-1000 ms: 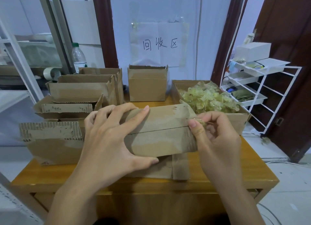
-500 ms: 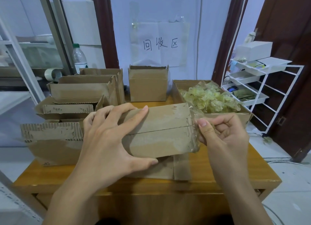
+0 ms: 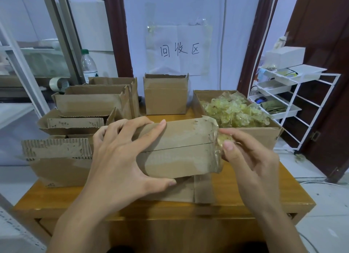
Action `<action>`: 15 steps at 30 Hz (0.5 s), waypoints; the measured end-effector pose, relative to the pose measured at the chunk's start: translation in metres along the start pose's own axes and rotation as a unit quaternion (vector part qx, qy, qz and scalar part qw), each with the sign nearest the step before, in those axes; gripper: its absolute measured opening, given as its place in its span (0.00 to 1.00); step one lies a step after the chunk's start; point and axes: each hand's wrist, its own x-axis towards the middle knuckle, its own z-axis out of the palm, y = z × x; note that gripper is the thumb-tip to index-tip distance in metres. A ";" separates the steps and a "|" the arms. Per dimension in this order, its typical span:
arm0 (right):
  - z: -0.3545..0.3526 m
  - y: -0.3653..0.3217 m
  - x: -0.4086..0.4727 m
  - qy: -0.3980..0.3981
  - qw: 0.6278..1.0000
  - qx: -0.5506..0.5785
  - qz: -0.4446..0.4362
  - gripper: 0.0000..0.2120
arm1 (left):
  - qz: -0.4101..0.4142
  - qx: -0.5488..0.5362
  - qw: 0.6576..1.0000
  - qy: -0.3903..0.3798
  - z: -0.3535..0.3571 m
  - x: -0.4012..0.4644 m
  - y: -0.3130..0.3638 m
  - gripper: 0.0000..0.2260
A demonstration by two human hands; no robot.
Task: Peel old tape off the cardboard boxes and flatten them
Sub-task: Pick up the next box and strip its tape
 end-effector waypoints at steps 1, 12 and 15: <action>-0.004 0.001 -0.001 -0.031 1.000 0.004 0.003 0.15 | -0.002 -0.003 1.000 0.001 0.000 0.000 -0.001 0.45; 0.008 -0.005 0.004 -0.012 1.000 0.027 0.000 0.14 | -0.004 0.010 1.000 -0.002 0.000 0.001 0.003 0.46; 0.009 -0.003 0.008 0.030 0.998 0.051 0.019 0.12 | -0.007 0.005 1.000 -0.003 -0.001 0.001 0.002 0.46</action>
